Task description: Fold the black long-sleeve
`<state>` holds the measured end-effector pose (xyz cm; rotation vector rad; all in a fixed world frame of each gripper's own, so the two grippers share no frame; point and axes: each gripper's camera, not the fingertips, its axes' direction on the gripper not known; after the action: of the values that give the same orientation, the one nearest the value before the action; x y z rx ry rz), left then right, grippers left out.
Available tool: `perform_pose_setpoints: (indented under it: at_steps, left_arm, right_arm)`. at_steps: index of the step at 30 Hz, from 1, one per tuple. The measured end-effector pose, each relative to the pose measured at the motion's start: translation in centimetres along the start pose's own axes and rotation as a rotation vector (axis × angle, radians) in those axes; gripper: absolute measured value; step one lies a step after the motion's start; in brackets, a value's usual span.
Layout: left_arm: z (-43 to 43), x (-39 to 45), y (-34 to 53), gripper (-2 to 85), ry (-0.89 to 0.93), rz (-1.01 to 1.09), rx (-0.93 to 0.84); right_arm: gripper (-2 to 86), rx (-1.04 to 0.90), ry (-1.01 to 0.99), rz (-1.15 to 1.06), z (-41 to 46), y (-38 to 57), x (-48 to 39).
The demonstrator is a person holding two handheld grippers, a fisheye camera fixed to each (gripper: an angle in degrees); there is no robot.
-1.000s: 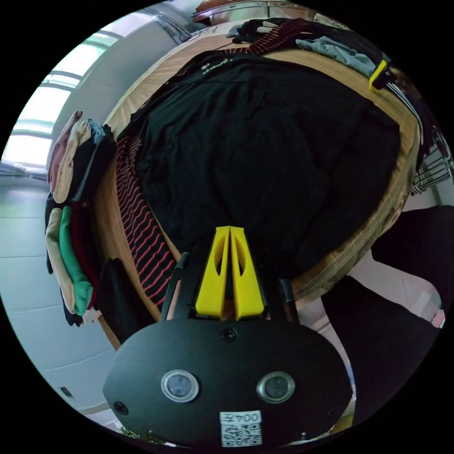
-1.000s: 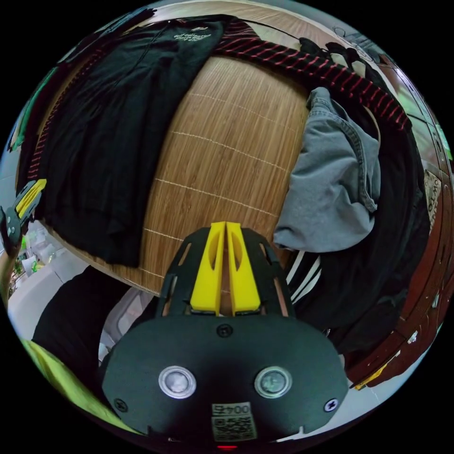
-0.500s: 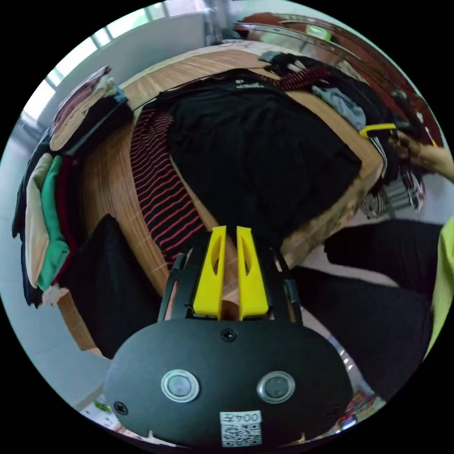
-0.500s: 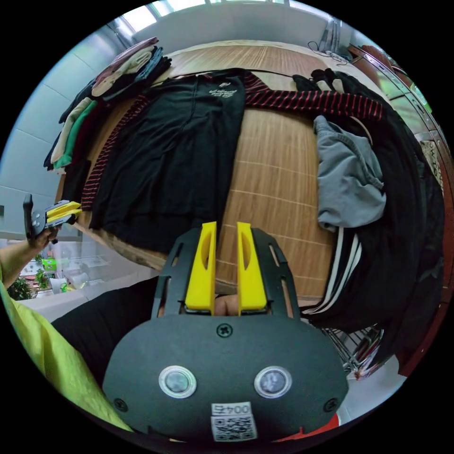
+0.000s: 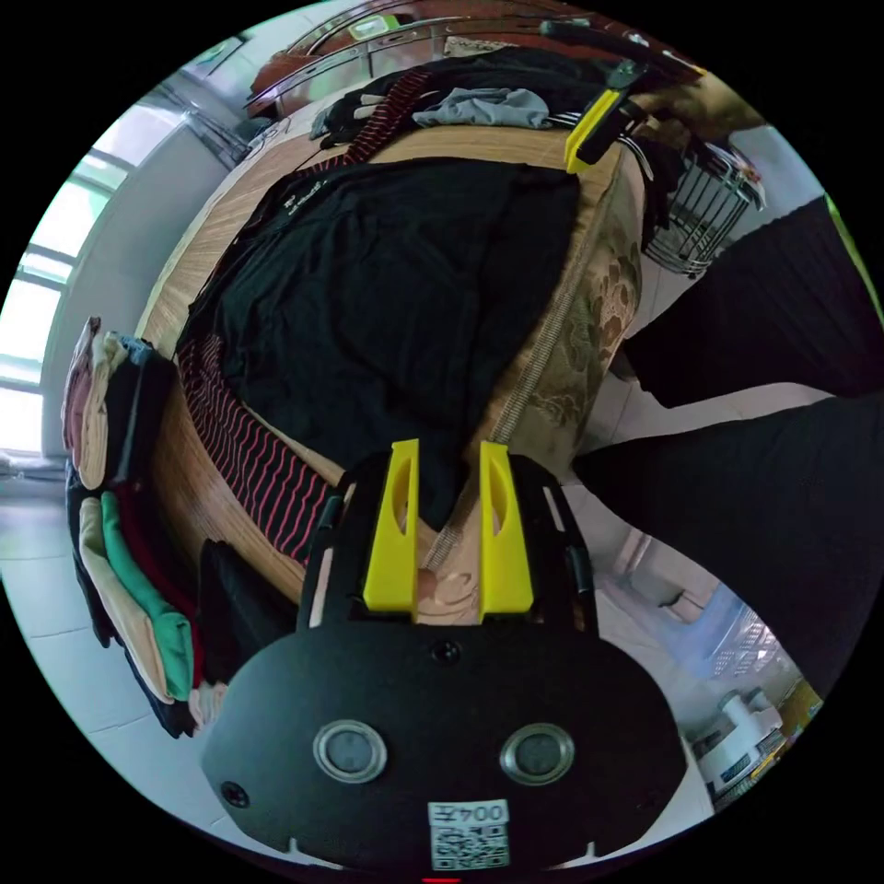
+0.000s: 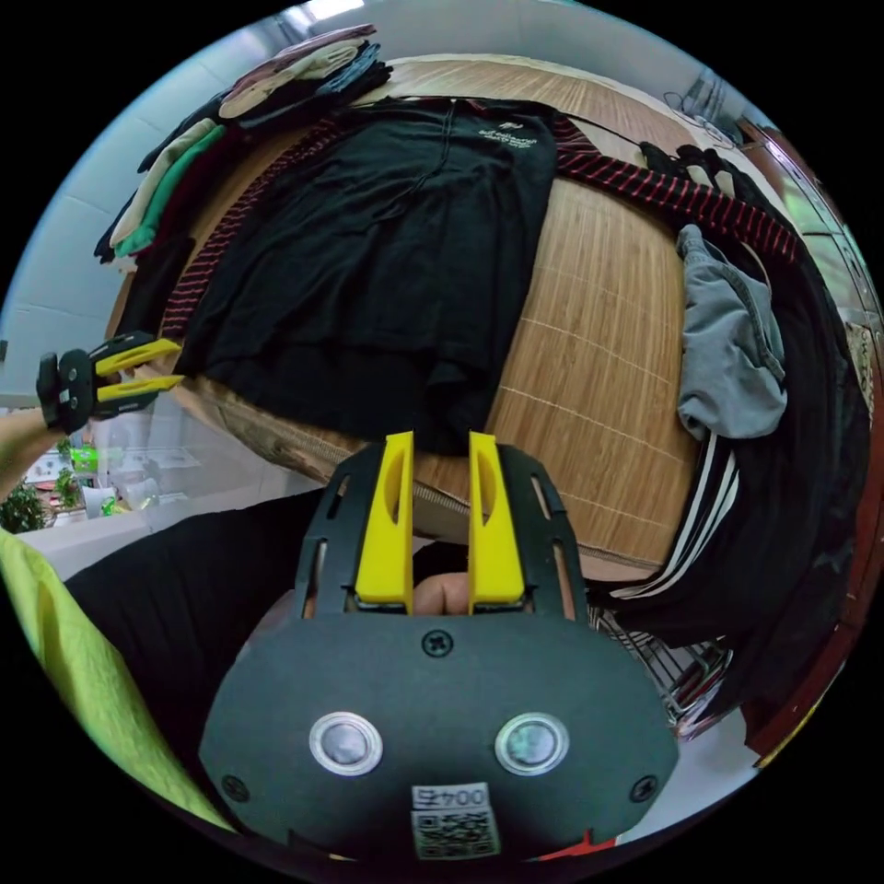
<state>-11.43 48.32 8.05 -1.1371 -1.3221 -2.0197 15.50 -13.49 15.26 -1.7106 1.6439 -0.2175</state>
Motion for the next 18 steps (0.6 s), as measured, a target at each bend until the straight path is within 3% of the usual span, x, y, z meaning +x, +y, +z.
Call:
perform_pose_setpoints:
  at_steps: [9, 18]
  left_arm:
    - [1.8, -0.7, 0.8, 7.1, -0.038, 0.010, -0.019]
    - [2.5, -1.2, 0.9, 5.1, -0.054, 0.024, -0.041]
  right_arm:
    - [10.0, -0.040, 0.068, 0.054, 1.4, -0.2, 1.9]
    - [8.1, 0.000, -0.070, 0.327, 1.7, 0.4, 5.5]
